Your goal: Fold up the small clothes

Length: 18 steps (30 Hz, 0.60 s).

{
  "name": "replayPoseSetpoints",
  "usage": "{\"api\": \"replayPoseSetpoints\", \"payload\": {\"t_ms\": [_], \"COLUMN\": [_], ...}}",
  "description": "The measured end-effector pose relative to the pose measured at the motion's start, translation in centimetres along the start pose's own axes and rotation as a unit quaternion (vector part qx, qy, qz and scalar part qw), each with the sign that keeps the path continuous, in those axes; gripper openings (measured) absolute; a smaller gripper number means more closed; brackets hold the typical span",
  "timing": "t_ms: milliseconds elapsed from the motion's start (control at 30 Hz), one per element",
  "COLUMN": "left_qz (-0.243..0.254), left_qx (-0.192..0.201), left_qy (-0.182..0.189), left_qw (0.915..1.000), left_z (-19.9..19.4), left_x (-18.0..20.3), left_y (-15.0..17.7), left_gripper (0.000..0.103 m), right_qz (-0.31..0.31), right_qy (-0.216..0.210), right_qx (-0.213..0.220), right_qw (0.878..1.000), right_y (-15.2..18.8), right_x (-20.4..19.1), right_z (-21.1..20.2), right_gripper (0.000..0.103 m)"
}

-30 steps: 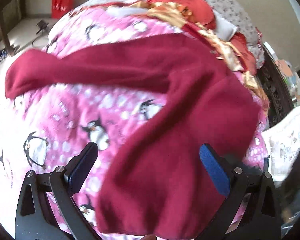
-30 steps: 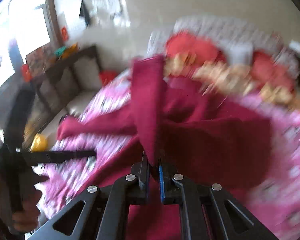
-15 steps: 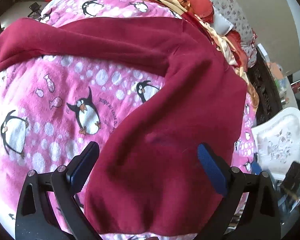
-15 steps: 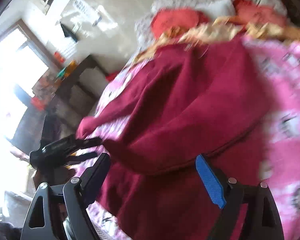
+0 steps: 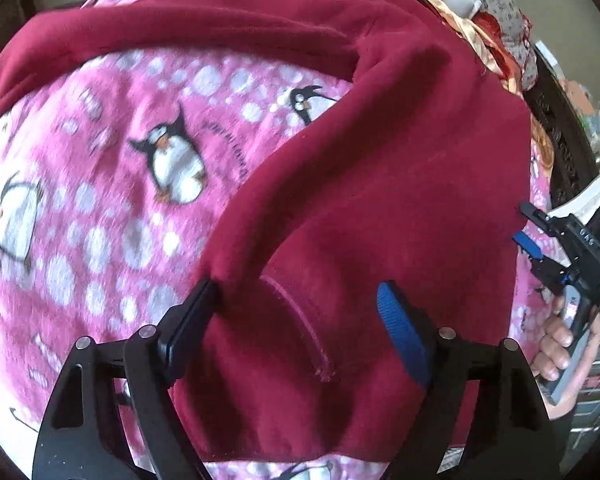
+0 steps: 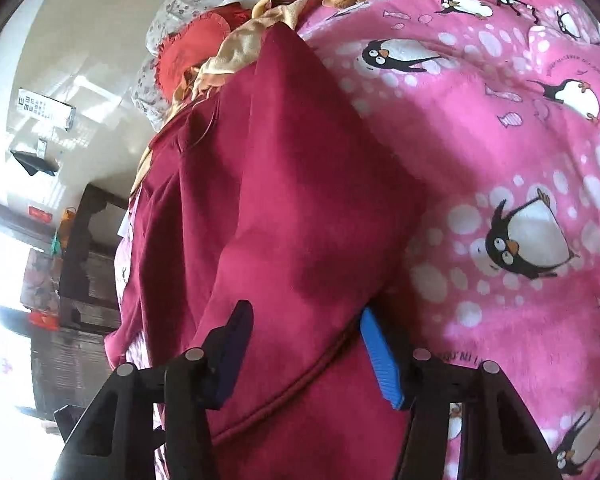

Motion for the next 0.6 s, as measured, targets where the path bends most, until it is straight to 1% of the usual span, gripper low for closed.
{"api": "replayPoseSetpoints", "payload": {"t_ms": [67, 100, 133, 167, 200, 233, 267, 300, 333, 367, 400, 433, 467, 500, 567, 600], "left_qz": [0.002, 0.005, 0.010, 0.012, 0.012, 0.010, 0.009, 0.008, 0.006, 0.000, -0.005, -0.003, -0.002, -0.006, -0.006, -0.003], "left_qx": [-0.006, -0.004, 0.003, 0.006, 0.006, 0.009, 0.016, 0.023, 0.029, 0.038, 0.056, 0.070, 0.082, 0.084, 0.073, 0.058], "left_qy": [-0.015, -0.021, -0.038, -0.054, -0.067, -0.068, -0.068, -0.065, -0.057, -0.047, -0.038, -0.046, -0.064, -0.074, -0.064, -0.053], "left_qw": [0.9999, 0.9998, 0.9992, 0.9984, 0.9977, 0.9976, 0.9975, 0.9976, 0.9980, 0.9982, 0.9977, 0.9965, 0.9946, 0.9937, 0.9953, 0.9969], "left_z": [0.7, 0.7, 0.7, 0.6, 0.6, 0.3, -0.5, -1.5, -2.8, -4.1, -5.7, -6.7, -7.6, -8.0, -7.5, -6.9], "left_x": [0.3, 0.4, 0.4, 0.3, 0.2, 0.0, -0.2, -0.5, -0.8, -1.1, -1.6, -2.0, -2.9, -3.6, -4.3, -4.1], "left_y": [-0.3, -0.5, -0.7, -0.9, -1.1, -1.0, -1.0, -1.0, -0.7, -0.5, -0.3, -0.2, 0.0, 0.4, 1.3, 1.6], "left_gripper": [0.080, 0.073, 0.064, 0.045, 0.031, 0.025, 0.013, 0.002, 0.001, 0.001, 0.001, 0.001, 0.000, 0.000, 0.000, 0.000], "right_qz": [0.012, 0.021, 0.029, 0.035, 0.040, 0.039, 0.035, 0.024, 0.016, 0.011, -0.001, -0.011, -0.022, -0.027, -0.032, -0.036], "right_qy": [-0.004, -0.009, -0.015, -0.018, -0.019, -0.017, -0.016, -0.011, -0.005, -0.004, -0.008, -0.010, -0.010, -0.017, -0.033, -0.031], "right_qx": [0.002, 0.005, 0.008, 0.010, 0.008, 0.006, 0.006, 0.005, 0.006, 0.007, 0.011, 0.018, 0.025, 0.027, 0.021, 0.017], "right_qw": [1.000, 1.000, 0.999, 0.999, 0.999, 0.999, 0.999, 1.000, 1.000, 1.000, 1.000, 1.000, 0.999, 0.999, 0.999, 0.999], "right_y": [-0.1, 0.0, 0.2, 0.0, -0.4, -0.2, -0.5, -0.9, -1.1, -1.0, -1.1, -1.0, -0.8, -0.5, 0.4, 0.6], "right_x": [0.4, 0.5, 0.7, 0.9, 0.9, 0.6, 0.9, 0.6, 0.3, 0.0, -0.7, -1.3, -1.9, -2.4, -3.2, -3.4], "right_z": [-0.2, -0.7, -1.1, -1.3, -1.0, -1.1, -1.3, -1.3, -1.2, -1.4, -1.8, -2.3, -2.9, -3.3, -3.1, -2.8], "right_gripper": [0.053, 0.053, 0.053, 0.053, 0.053, 0.048, 0.045, 0.041, 0.030, 0.024, 0.017, 0.015, 0.014, 0.014, 0.013, 0.013]}}
Point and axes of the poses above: each gripper's, at about its wrist camera, not at the fingertips, and z roughly the way its jaws point, x to its right, y to its underside, the point moved 6 cm from there along z, roughly the way its jaws point, and after that the axes turned 2 degrees about x, right-handed, at the moved point
